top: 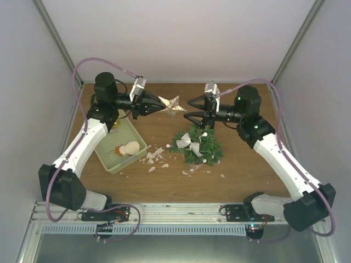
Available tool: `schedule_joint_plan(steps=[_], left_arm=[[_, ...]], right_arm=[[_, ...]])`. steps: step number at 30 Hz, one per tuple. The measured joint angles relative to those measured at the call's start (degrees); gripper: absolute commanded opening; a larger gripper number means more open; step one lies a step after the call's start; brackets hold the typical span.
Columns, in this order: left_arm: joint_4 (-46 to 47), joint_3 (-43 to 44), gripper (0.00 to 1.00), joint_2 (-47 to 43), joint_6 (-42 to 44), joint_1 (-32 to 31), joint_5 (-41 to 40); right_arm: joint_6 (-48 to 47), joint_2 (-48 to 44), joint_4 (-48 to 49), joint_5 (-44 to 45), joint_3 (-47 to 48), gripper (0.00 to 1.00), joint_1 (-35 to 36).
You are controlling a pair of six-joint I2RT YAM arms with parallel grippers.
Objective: Decorate the small christmas tree
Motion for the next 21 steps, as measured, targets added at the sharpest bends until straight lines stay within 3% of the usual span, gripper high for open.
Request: schedule_joint_plan(steps=[17, 21], left_arm=[[9.8, -4.0, 0.00, 0.0, -7.3, 0.1, -1.2], [9.8, -4.0, 0.00, 0.1, -7.4, 0.0, -1.8]], right_arm=[[16.6, 3.0, 23.1, -7.5, -7.5, 0.51, -0.1], [18.0, 4.3, 25.4, -7.6, -7.5, 0.40, 0.0]])
